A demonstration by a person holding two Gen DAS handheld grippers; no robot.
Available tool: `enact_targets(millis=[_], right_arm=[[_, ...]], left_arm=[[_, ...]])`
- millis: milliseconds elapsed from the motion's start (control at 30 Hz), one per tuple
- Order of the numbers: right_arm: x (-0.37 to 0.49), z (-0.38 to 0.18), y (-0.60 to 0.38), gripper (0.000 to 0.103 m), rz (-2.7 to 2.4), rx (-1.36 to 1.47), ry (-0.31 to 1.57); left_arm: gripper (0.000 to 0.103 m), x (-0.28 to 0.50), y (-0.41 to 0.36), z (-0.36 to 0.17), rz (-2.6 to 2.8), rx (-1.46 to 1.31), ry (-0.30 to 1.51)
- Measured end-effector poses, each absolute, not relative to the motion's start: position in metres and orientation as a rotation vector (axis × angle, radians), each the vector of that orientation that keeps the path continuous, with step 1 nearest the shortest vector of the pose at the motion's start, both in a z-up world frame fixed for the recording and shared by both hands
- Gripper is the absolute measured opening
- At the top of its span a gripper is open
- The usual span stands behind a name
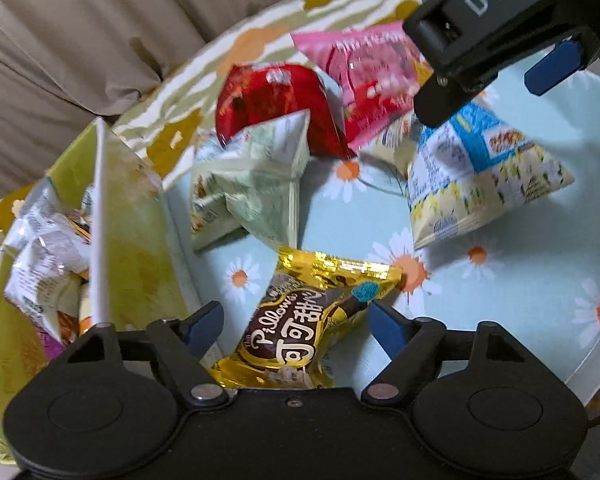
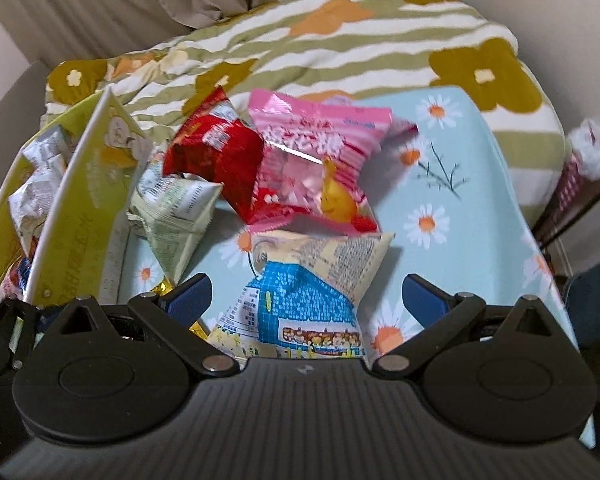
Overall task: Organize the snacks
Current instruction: 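Move both grippers back to the pile on the daisy mat, then grasp a gold chocolate bag with the left gripper while the right grasps a blue-cream bag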
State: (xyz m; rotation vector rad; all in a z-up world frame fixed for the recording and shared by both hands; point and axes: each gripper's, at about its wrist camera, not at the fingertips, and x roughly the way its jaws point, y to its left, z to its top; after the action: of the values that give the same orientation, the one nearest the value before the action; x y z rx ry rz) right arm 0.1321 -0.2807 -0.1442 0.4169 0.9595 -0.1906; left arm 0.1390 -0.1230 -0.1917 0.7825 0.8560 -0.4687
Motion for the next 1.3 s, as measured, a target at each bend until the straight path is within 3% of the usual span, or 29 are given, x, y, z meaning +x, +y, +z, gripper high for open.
enact_targets(millis=[100, 300, 400, 1033, 1167, 1300], right_arm=[[0.134, -0.149, -0.279, 0.103, -0.207, 0.426, 0.962], [0.139, -0.156, -0.277, 0.103, -0.234, 0.446, 0.972], [0.141, -0.159, -0.277, 0.103, -0.244, 0.449, 0.975], [0.162, -0.188, -0.275, 0.103, -0.216, 0.443, 1.022], [0.161, -0.195, -0.274, 0.084, -0.19, 0.423, 1.048], [0.154, -0.194, -0.274, 0.077, -0.158, 0.41, 1.041]], left_arm=[[0.08, 0.146, -0.123, -0.198, -0.478, 0.78, 0.888], [0.052, 0.156, -0.12, -0.208, -0.509, 0.756, 0.951], [0.045, 0.161, -0.118, -0.208, -0.524, 0.715, 0.973], [0.045, 0.173, -0.106, -0.2, -0.489, 0.569, 1.015], [0.045, 0.169, -0.107, -0.197, -0.481, 0.557, 1.01], [0.045, 0.162, -0.11, -0.192, -0.472, 0.544, 0.999]])
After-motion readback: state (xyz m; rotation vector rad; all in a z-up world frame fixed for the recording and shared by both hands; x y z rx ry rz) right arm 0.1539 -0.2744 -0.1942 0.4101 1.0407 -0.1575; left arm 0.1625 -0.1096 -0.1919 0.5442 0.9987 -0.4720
